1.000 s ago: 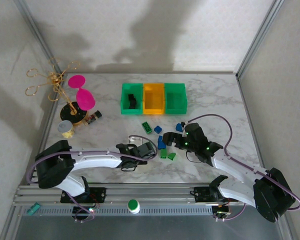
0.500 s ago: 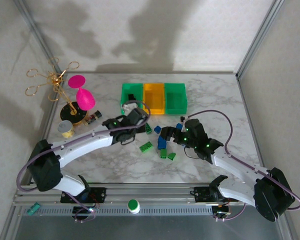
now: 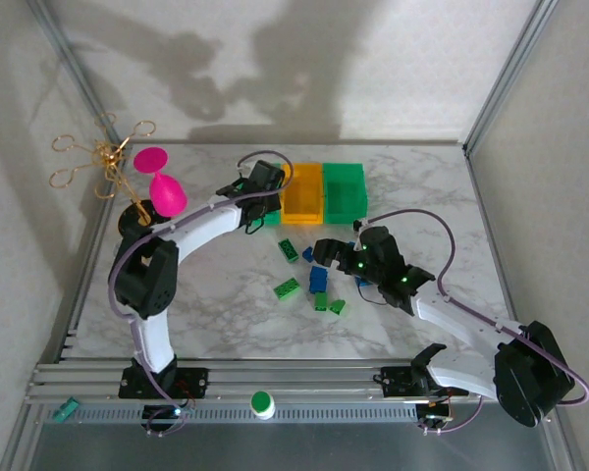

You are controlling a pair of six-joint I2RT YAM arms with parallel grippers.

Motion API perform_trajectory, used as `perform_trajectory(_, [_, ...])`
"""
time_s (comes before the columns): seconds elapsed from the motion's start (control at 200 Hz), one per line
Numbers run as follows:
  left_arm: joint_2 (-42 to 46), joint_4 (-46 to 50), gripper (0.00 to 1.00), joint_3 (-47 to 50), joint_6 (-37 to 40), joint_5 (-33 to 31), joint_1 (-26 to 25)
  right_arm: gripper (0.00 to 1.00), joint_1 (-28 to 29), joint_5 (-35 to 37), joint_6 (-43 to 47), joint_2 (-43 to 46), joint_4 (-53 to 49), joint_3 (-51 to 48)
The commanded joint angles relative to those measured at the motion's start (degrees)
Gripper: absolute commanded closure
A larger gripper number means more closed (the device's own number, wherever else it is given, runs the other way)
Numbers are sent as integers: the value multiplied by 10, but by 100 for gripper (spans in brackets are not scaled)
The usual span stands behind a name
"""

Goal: Sort the legos into containers by color
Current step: Place the lego in the container.

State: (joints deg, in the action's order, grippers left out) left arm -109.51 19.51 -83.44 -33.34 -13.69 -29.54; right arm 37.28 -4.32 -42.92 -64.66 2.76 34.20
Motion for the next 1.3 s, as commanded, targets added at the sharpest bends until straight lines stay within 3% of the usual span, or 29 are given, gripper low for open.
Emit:
perform_trajectory(0.0, [-36, -11, 68, -49, 24, 4, 20, 1, 4, 14, -2, -1, -5, 18])
perform_trajectory(0.375, [-132, -11, 67, -128, 51, 10, 47, 1, 3, 15, 6, -29, 0, 29])
perform_trajectory(0.666, [-152, -3, 60, -148, 57, 5, 50, 1, 3, 14, 13, -36, 0, 29])
perform_trajectory(1.041, [-138, 17, 56, -172, 57, 12, 53, 1, 3, 20, 26, -18, -25, 34])
perform_trajectory(1.297, [-34, 11, 54, -118, 44, 61, 51, 1, 11, 21, 54, -17, -85, 44])
